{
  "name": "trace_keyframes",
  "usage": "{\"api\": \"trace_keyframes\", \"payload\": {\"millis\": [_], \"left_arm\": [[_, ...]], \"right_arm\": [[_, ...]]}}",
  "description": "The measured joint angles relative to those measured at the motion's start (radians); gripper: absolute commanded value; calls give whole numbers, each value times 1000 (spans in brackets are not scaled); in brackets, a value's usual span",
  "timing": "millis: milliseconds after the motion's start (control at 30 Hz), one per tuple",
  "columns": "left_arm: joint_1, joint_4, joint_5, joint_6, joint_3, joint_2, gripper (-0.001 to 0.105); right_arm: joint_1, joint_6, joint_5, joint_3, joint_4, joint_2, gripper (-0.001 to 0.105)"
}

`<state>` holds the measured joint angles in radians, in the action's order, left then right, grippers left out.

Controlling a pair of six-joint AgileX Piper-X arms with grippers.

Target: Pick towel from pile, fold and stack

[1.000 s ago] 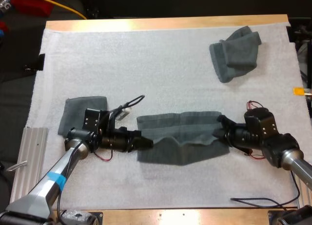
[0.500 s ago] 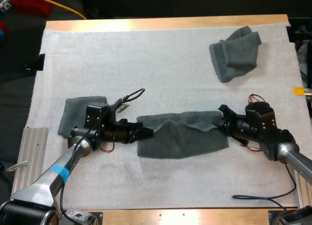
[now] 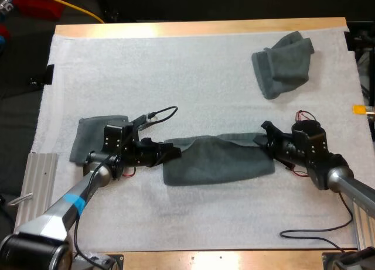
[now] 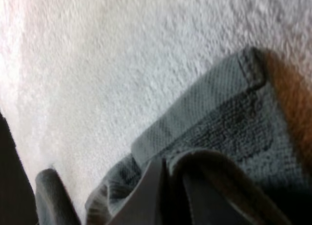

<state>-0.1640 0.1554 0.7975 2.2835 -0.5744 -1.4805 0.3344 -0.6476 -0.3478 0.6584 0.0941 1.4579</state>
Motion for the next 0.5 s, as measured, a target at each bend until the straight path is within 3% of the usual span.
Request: {"api": "trace_keyframes", "payload": {"millis": [400,500], "left_arm": [[0,-51,8,0,0,-42,1],[0,-56,9,0,0,-42,15]], "right_arm": [[0,0,64,0,2,0,1],[0,0,70,0,2,0,1]]}}
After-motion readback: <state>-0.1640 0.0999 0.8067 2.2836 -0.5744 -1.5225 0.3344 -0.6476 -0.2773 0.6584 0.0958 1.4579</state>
